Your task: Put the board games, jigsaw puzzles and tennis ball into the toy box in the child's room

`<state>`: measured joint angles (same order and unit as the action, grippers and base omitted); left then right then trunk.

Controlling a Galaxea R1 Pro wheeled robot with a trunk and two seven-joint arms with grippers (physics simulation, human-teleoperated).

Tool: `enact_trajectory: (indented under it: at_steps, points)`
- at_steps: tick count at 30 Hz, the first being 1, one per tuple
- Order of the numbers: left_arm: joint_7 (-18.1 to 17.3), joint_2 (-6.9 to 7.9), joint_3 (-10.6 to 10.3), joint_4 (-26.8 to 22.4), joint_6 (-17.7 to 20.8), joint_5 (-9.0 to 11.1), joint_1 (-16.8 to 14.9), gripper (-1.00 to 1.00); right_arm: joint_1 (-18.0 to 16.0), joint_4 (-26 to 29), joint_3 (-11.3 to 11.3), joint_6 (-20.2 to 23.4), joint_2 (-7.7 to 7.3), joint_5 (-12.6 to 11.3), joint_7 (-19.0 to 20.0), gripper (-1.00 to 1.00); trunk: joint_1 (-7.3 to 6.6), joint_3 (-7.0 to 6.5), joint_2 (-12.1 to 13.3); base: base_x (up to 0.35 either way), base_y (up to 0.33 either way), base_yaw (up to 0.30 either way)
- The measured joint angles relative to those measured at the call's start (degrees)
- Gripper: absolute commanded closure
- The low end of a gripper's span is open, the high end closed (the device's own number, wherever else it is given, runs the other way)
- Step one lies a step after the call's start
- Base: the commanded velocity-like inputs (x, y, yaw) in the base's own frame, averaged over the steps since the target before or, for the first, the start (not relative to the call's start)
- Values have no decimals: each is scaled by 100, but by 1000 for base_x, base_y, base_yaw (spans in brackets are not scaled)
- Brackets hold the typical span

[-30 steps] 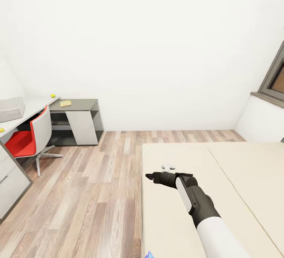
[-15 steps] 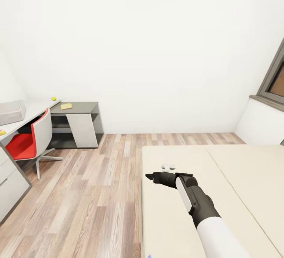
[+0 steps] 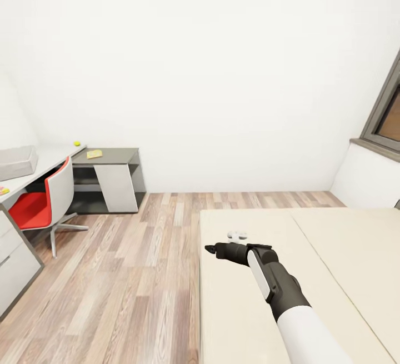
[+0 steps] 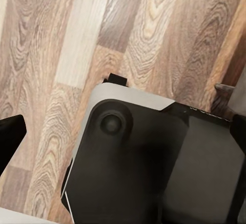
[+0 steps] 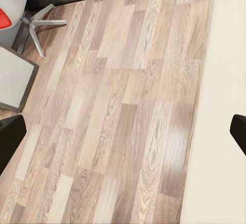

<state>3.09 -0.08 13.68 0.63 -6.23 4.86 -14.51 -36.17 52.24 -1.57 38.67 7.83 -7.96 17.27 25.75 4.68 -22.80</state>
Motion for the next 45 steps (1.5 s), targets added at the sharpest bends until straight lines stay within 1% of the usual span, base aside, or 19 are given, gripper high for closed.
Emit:
enact_trajectory:
  at_steps: [25, 33, 41, 45]
  points:
    - [0, 0, 0, 0, -4, 0, 0, -100, 0, 2, 0, -2, -2, 2, 4, -100, 0, -236, 1, 0, 0, 0]
    - [0, 0, 0, 0, 2, 0, 3, -100, 0, 13, 0, 9, -27, -45, 28, -100, 0, -310, 1, 0, 0, 0]
    - [-3, -45, 4, 7, 19, 8, 40, -100, 0, 17, 0, 19, -27, -43, 6, -100, 0, -329, 1, 0, 0, 0]
    - [-3, -21, 3, 2, -2, -5, 59, -100, 0, 18, 0, 19, -32, -53, 6, -100, 0, -331, 1, 0, 0, 0]
